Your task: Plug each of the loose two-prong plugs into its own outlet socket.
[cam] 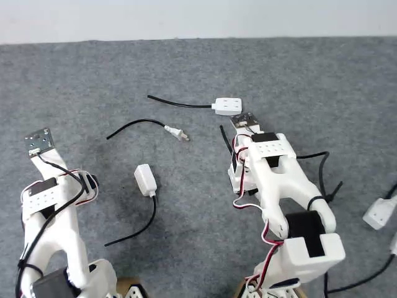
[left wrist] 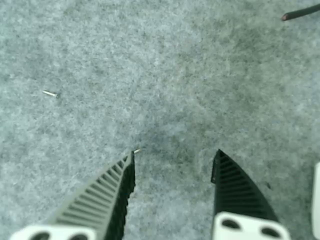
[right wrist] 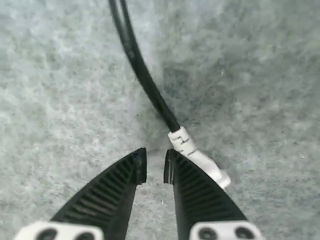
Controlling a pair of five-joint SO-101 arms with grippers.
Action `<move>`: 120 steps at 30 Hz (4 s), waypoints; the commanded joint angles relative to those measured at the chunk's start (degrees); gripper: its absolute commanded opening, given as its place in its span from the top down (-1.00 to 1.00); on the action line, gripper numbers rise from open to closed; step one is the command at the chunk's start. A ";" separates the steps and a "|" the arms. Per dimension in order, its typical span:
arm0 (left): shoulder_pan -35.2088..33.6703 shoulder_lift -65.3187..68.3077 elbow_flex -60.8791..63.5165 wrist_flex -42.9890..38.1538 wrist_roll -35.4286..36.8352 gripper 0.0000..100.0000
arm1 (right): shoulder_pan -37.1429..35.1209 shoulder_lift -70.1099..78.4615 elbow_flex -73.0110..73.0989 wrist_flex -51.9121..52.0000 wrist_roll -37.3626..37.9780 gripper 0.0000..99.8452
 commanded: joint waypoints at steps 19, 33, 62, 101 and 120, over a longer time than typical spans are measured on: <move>0.44 -0.88 -2.59 0.26 -0.62 0.54 | 3.74 -4.44 -2.11 0.40 8.00 0.83; 0.44 -0.88 -2.59 0.26 -0.62 0.54 | 3.47 -3.12 -1.67 -1.89 10.37 0.83; 0.44 -0.88 -2.59 0.26 -0.70 0.54 | 3.30 6.11 -5.10 1.71 19.60 0.92; 0.53 -0.88 -2.59 0.09 -0.70 0.54 | 2.77 8.40 -17.85 11.82 35.78 0.77; 0.53 -0.88 -2.59 0.09 -0.70 0.54 | 5.32 15.43 -17.93 10.33 41.23 0.78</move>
